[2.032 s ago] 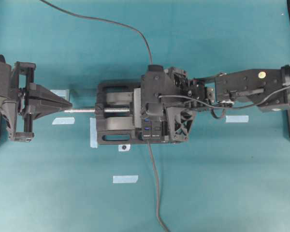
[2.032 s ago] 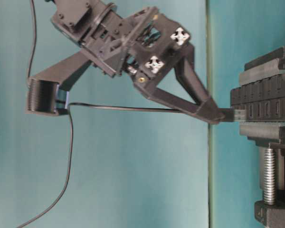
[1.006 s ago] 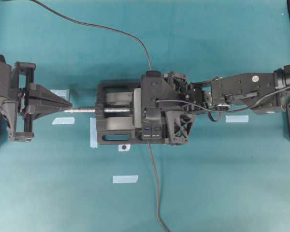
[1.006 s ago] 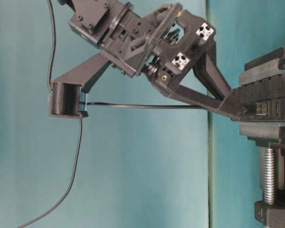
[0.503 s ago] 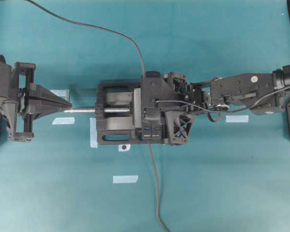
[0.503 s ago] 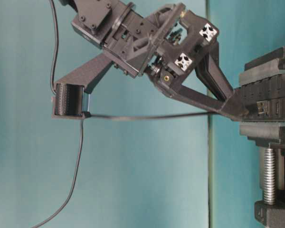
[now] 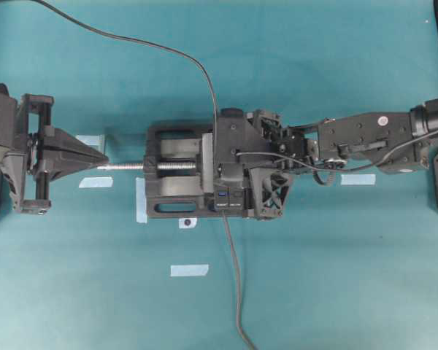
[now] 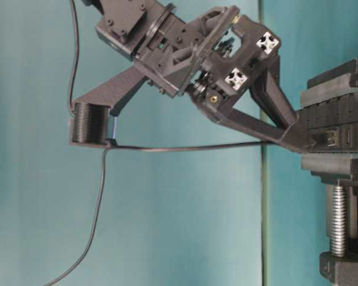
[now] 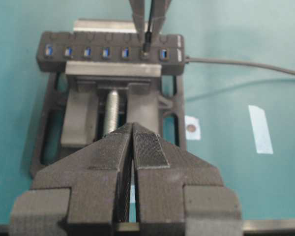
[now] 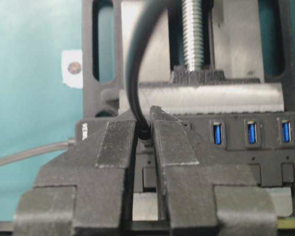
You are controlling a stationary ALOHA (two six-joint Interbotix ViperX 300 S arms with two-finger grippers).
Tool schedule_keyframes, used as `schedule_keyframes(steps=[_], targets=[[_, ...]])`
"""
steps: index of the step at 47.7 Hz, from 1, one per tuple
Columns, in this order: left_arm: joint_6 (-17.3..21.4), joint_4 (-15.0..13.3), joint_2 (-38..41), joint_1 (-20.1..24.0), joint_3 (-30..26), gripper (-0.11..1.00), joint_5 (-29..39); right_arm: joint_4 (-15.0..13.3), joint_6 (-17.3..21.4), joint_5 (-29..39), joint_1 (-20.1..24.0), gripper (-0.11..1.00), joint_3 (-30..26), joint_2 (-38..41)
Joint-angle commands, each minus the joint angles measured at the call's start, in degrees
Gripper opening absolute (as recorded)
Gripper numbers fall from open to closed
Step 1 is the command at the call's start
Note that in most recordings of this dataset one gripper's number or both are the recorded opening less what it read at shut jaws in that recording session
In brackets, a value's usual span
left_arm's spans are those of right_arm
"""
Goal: Insert the USB into the second port from the front of the fixed hub.
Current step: 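Align the plug with the port and push it in with the right gripper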
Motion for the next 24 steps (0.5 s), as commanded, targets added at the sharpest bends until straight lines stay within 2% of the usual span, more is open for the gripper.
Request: schedule_keyframes(steps=[1, 24], targets=[[-0.1, 0.1, -0.1, 0.1, -0.5, 0.0, -0.3, 0.2, 0.6, -0.3, 0.0, 0.05, -0.1, -0.9], [-1.0, 0.1, -0.1, 0.1, -0.4, 0.0, -0.3, 0.2, 0.6, -0.2, -0.3, 0.05, 0.7, -0.7]])
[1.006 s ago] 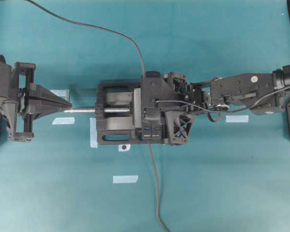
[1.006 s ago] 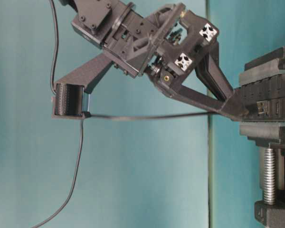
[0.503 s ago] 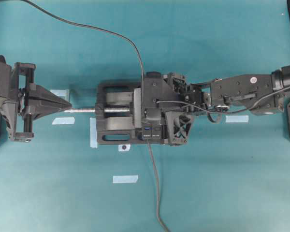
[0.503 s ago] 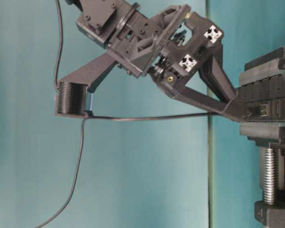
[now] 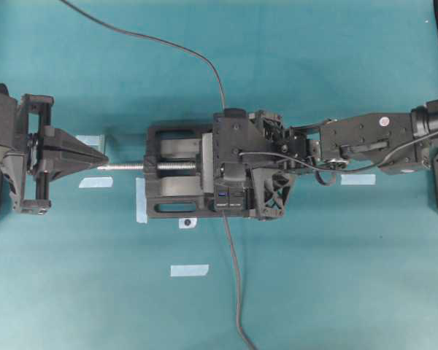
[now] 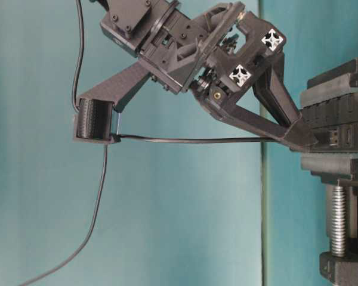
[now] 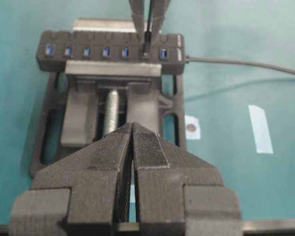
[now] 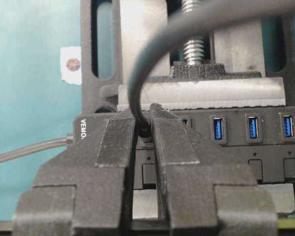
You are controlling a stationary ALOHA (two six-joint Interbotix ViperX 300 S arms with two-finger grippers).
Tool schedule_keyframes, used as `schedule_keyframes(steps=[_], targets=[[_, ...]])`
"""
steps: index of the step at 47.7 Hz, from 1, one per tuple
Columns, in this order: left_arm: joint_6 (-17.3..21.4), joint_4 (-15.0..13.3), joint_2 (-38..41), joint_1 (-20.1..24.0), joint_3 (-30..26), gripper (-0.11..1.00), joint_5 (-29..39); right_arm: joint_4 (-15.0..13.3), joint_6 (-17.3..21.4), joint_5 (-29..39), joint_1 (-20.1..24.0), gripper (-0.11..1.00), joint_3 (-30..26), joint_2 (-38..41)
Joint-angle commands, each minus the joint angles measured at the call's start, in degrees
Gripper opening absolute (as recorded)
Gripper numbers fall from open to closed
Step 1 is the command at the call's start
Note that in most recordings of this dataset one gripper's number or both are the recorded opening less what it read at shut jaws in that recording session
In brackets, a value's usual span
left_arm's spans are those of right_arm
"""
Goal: Insert the USB into the second port from the front of the fixed hub.
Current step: 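Align the plug with the port and push it in with the right gripper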
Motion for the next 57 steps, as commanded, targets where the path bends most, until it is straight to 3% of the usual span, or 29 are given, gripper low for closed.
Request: schedule_keyframes(steps=[1, 57], targets=[[-0.4, 0.1, -0.1, 0.2, -0.5, 0.0, -0.3, 0.2, 0.6, 0.2, -0.1, 0.05, 0.0, -0.6], [-0.8, 0.1, -0.1, 0.2, -0.4, 0.0, -0.4, 1.4, 0.5, 5.3, -0.1, 0.05, -0.2, 2.2]])
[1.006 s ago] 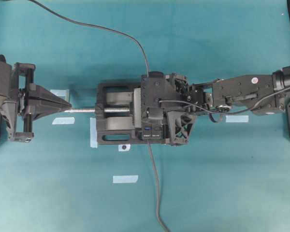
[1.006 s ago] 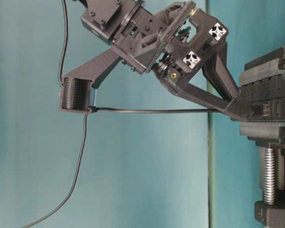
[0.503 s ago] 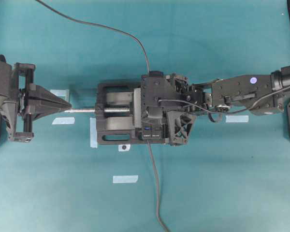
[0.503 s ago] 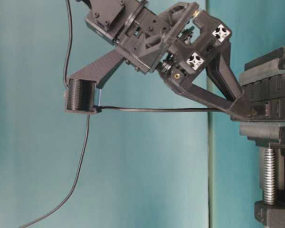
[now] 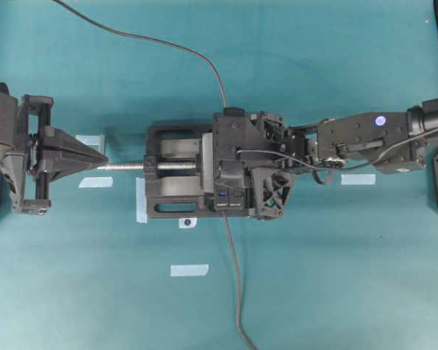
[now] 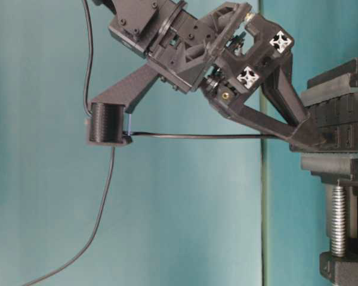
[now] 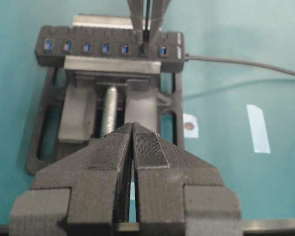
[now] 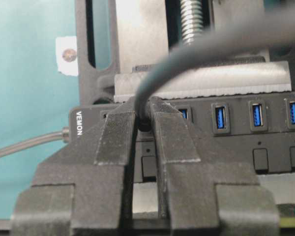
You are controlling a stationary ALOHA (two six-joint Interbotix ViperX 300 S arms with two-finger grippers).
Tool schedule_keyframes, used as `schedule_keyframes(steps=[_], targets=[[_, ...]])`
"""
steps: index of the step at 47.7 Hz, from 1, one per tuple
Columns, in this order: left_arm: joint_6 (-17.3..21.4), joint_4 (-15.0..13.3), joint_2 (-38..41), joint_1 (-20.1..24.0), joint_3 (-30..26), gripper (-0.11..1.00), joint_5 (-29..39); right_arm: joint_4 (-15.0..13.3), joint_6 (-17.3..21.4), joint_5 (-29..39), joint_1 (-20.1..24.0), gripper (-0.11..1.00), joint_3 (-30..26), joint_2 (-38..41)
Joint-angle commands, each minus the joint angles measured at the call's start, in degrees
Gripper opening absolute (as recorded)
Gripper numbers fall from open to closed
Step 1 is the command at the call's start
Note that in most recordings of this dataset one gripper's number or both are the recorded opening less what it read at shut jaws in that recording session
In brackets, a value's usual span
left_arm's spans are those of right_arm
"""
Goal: Insert the USB into the second port from the front of the fixed hub.
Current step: 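Align the plug with the port and push it in with the right gripper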
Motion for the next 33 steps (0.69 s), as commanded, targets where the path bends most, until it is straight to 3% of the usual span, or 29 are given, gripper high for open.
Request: schedule_keyframes(steps=[1, 33], targets=[[-0.1, 0.1, -0.1, 0.1, -0.7, 0.0, -0.4, 0.2, 0.5, 1.7, 0.2, 0.05, 0.1, 0.7], [-0.1, 0.1, -0.1, 0.1, -0.6, 0.0, -0.4, 0.2, 0.5, 1.8, 0.2, 0.05, -0.5, 0.2]])
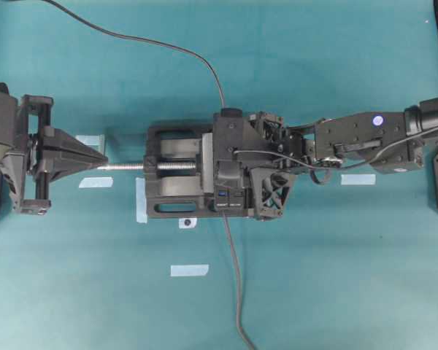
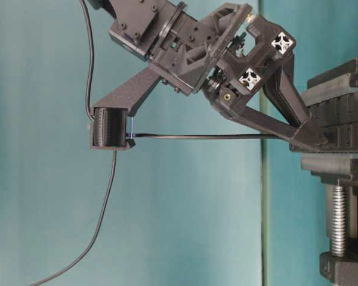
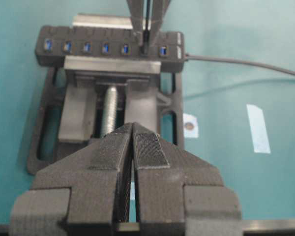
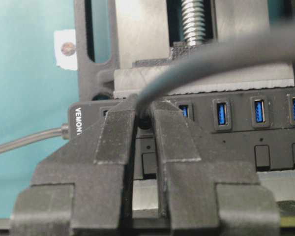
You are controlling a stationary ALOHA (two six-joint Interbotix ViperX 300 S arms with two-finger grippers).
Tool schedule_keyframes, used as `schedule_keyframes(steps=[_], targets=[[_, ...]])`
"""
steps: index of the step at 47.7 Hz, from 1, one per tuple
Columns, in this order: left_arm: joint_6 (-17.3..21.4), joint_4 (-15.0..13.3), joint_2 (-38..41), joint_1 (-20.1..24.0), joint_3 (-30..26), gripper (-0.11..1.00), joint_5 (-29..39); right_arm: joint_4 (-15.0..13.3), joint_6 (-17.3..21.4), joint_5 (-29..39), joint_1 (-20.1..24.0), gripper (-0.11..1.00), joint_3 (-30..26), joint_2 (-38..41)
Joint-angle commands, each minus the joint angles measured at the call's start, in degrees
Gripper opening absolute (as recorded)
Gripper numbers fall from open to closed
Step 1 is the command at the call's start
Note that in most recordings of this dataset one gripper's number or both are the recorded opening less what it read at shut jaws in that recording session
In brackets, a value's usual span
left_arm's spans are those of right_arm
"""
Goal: Insert the USB into the second port from the front of the fixed hub.
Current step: 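Align the plug with the port and push it in with the right gripper, then open the right gripper and pull it back from the plugged cable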
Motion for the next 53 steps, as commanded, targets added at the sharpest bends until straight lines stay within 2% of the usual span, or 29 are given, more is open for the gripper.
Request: schedule_keyframes(steps=[1, 10, 16, 22, 31, 33, 53], targets=[[-0.1, 0.1, 0.0, 0.1, -0.6, 0.0, -0.3, 0.2, 0.4, 0.4, 0.1, 0.05, 0.1, 0.0], [-0.2, 0.1, 0.1, 0.1, -0.5, 0.0, -0.3, 0.2, 0.4, 0.4, 0.2, 0.07, -0.6, -0.1], [-0.2, 0.1, 0.0, 0.1, -0.6, 0.0, -0.4, 0.2, 0.4, 0.4, 0.1, 0.15, -1.4, -0.3], [-0.2, 0.1, 0.0, 0.1, -0.5, 0.0, -0.4, 0.2, 0.4, 0.4, 0.2, 0.34, -1.6, -0.2], [-0.3, 0.1, -0.2, 0.1, -0.8, 0.0, -0.4, 0.2, 0.6, 2.0, 0.1, 0.78, -2.2, -0.3], [-0.3, 0.1, -0.4, 0.1, -0.8, 0.0, -0.4, 0.2, 0.5, 2.7, 0.2, 0.83, -2.3, -0.3], [-0.3, 0.1, -0.4, 0.1, -0.4, 0.0, -0.4, 0.2, 0.5, 3.3, 0.1, 0.83, -2.9, -0.9]])
